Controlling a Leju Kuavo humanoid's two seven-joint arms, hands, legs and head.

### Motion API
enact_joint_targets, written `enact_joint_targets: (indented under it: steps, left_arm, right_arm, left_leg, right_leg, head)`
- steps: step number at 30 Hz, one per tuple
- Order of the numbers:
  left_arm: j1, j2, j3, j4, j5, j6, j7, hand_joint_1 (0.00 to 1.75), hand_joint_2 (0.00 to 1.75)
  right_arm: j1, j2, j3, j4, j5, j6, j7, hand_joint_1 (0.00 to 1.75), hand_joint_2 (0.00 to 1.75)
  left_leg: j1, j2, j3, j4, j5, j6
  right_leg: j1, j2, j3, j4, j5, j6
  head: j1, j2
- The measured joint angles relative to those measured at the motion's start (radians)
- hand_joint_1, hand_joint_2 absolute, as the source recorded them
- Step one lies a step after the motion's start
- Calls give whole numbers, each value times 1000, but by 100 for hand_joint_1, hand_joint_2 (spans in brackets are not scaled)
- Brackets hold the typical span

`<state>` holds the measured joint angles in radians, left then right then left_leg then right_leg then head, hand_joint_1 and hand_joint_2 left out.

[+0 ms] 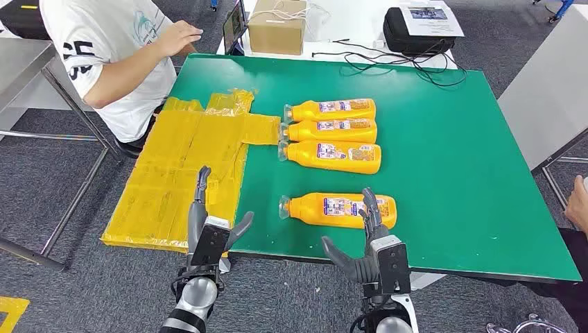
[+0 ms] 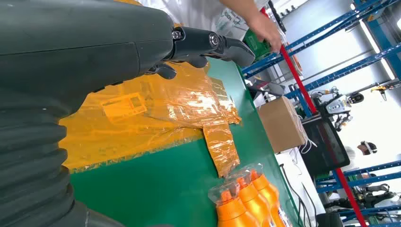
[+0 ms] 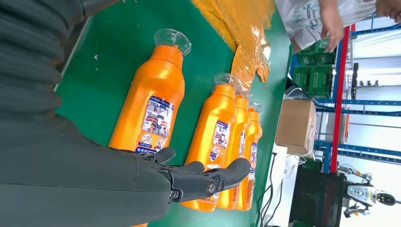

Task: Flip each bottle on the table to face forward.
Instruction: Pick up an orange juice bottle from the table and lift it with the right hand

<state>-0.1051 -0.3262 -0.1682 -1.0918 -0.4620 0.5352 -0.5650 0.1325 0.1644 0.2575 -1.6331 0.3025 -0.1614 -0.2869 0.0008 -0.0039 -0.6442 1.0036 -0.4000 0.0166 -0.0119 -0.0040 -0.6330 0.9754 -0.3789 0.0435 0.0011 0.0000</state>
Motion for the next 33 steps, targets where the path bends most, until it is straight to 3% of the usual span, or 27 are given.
enact_joint_targets:
  steps: [20, 33]
  left_arm:
    - [-6, 0, 5, 24, 39, 0, -19, 0, 175]
    - [-27, 0, 25, 47, 163, -52, -44, 0, 175]
  right_arm:
    - [-28, -8, -7, 28, 27, 7, 20, 0, 175]
    - [-113, -21, -43, 89, 153, -19, 73, 0, 175]
  left_leg:
    - [0, 0, 0, 0, 0, 0]
    - [0, 0, 0, 0, 0, 0]
  right_leg:
    - [0, 0, 0, 0, 0, 0]
    - [0, 0, 0, 0, 0, 0]
  head:
    - [0, 0]
    - [0, 0]
